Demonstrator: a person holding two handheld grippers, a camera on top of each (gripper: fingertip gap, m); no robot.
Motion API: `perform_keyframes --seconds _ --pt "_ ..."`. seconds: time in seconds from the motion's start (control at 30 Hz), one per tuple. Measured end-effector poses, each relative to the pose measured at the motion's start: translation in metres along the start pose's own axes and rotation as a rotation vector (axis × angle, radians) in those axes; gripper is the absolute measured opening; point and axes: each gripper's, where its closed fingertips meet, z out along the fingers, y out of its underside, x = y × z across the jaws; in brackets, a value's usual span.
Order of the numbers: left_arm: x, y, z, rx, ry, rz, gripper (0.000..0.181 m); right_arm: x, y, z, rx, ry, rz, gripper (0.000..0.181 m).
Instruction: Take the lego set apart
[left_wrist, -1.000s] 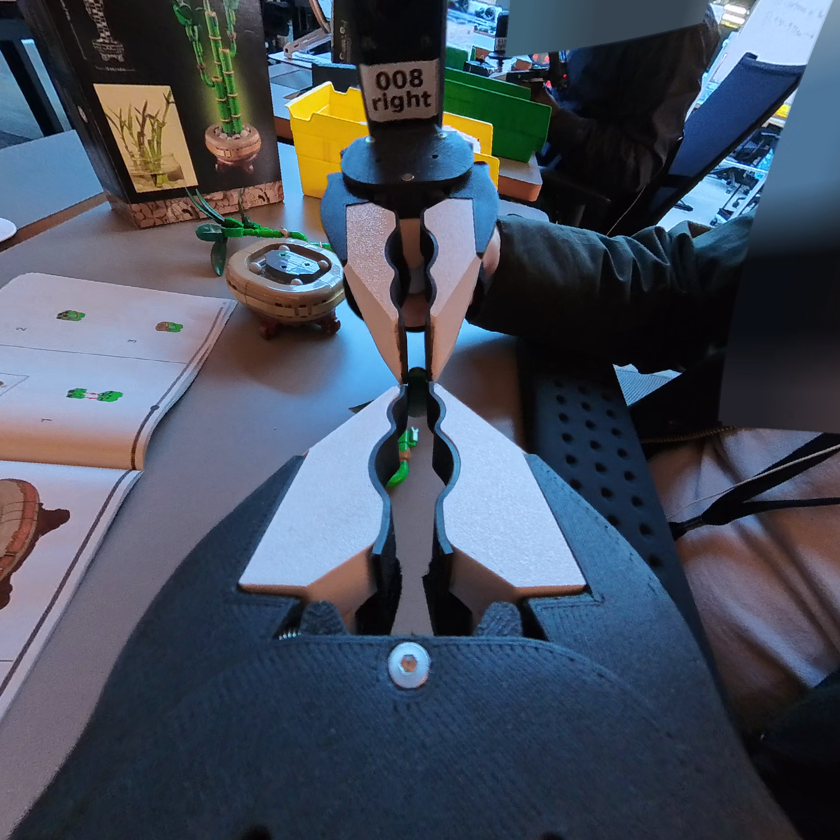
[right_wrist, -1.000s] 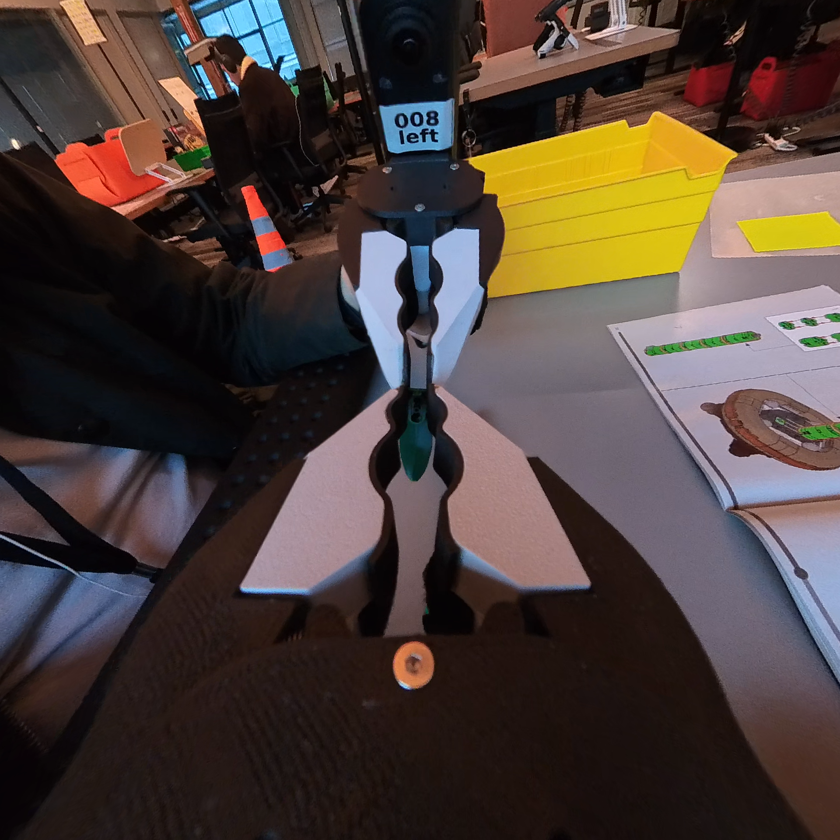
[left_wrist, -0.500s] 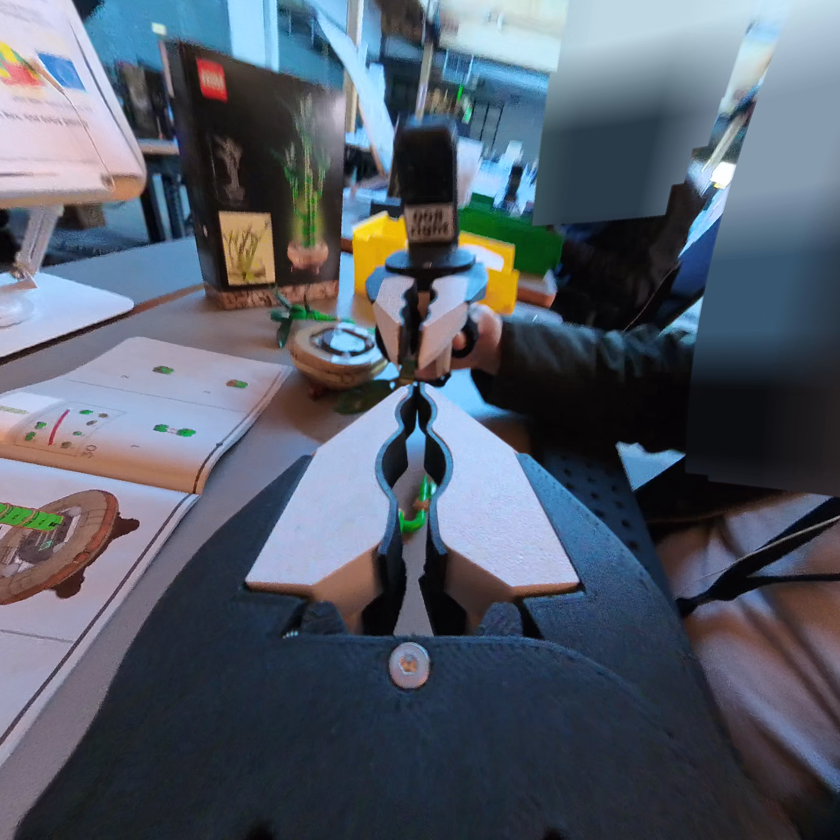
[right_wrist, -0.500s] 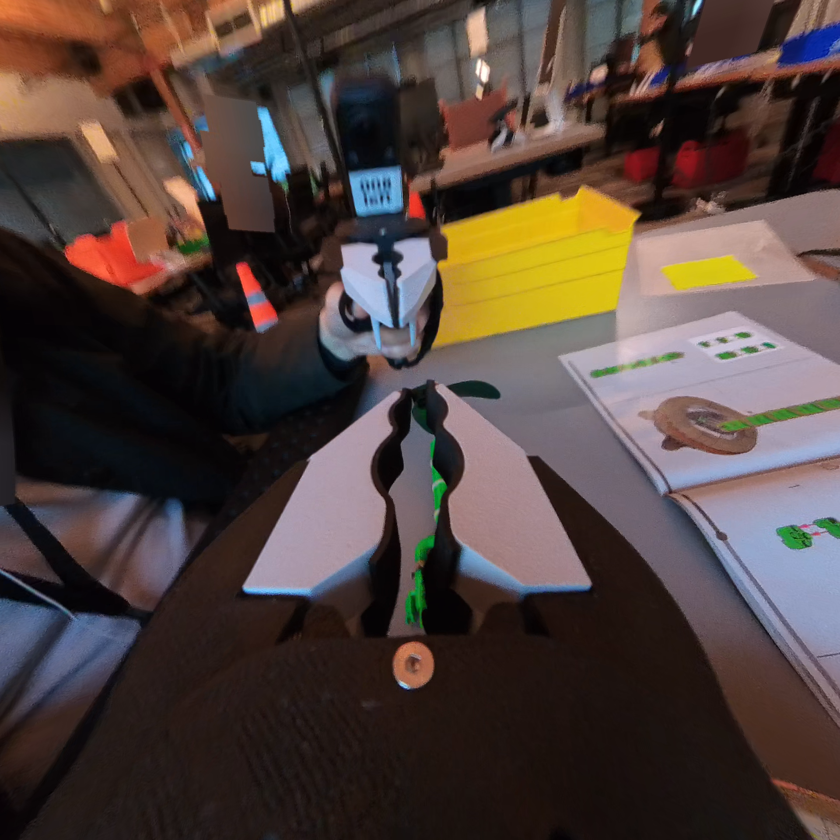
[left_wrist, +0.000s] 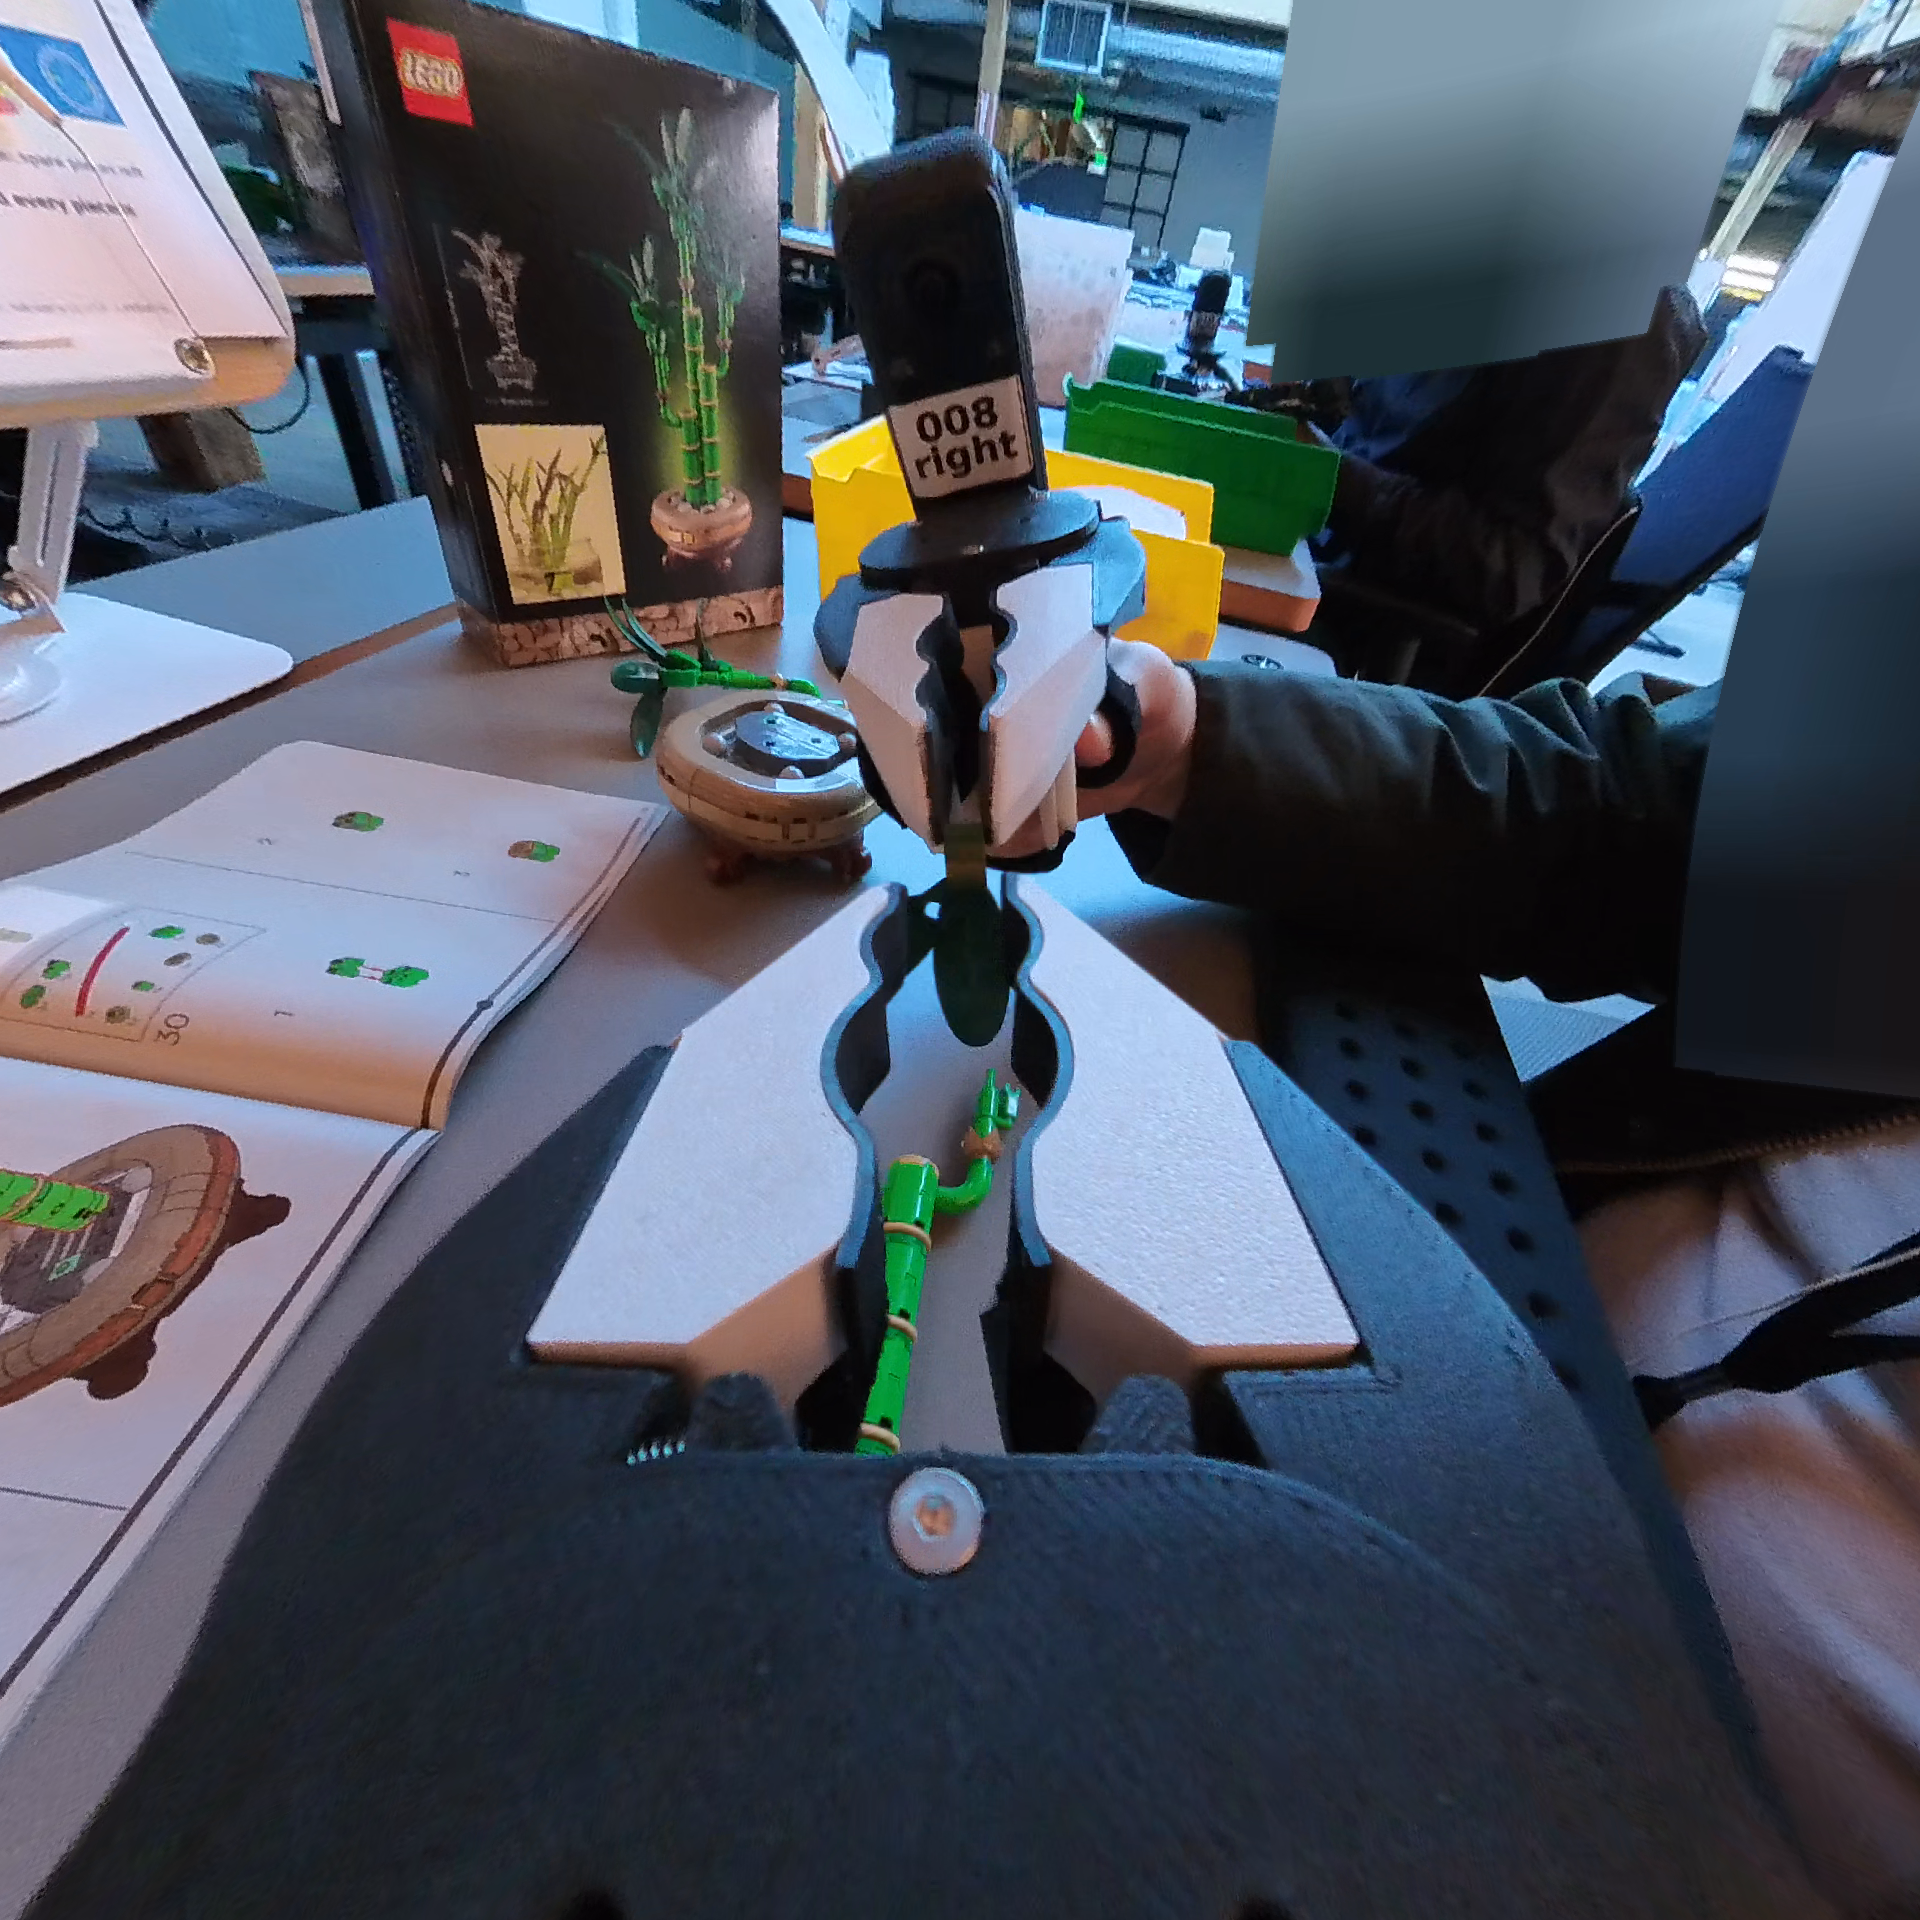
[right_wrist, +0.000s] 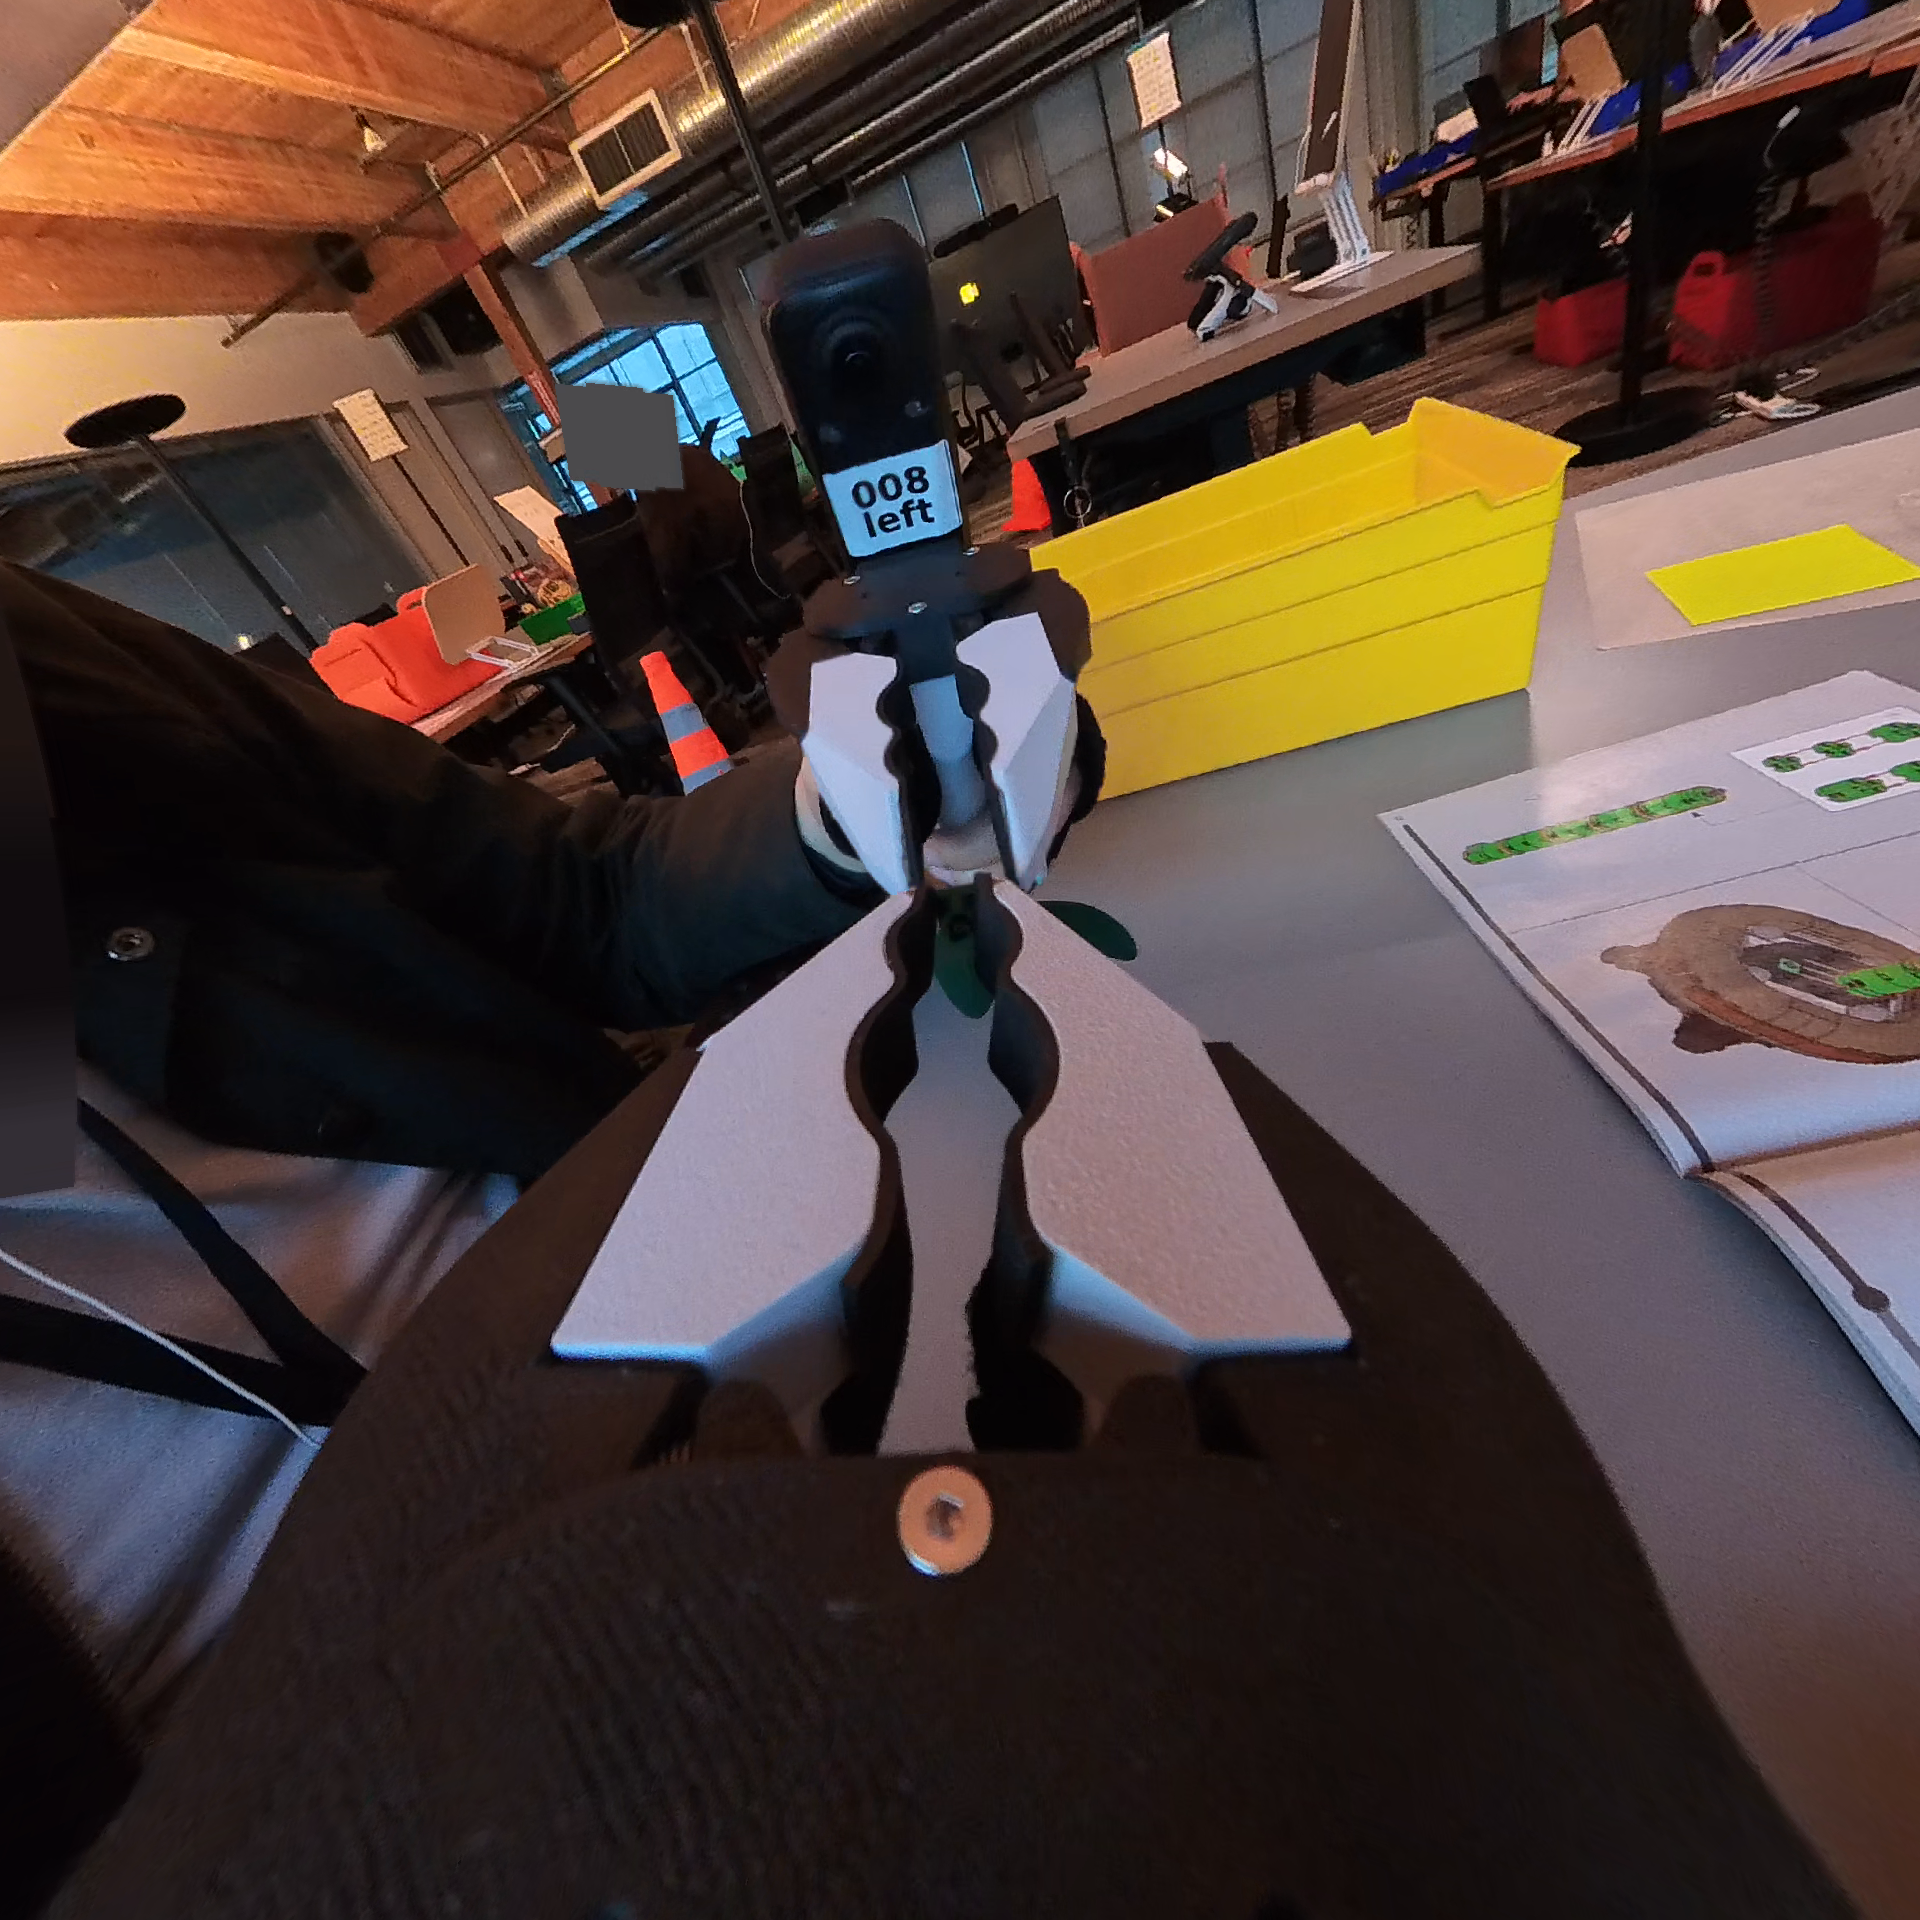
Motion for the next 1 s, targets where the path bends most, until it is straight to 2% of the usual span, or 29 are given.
perform_keyframes --seconds 0.23,0.37,0.47,0.67,0.73,1.0 --pt "0.000 0.006 0.002 -0.036 0.003 -0.008 0.010 0.002 0.001 0.003 -0.004 0.015 -0.004 0.006" --pt "-0.001 -0.005 -0.003 0.034 0.025 -0.073 0.009 0.002 -0.007 0.003 0.058 0.024 -0.029 0.008" --pt "-0.007 -0.012 -0.008 0.090 0.025 -0.142 0.009 0.006 -0.003 0.006 0.049 0.034 -0.009 0.023" --pt "-0.006 -0.014 -0.009 0.104 0.041 -0.165 0.004 0.009 -0.006 0.012 0.099 0.026 0.018 0.021" --pt "-0.006 -0.013 -0.008 0.099 0.039 -0.162 0.004 0.006 -0.008 0.011 0.116 0.001 0.028 0.012" --pt "-0.011 -0.011 -0.007 0.088 -0.008 -0.128 0.005 0.010 -0.005 0.009 0.095 0.018 0.050 0.009"
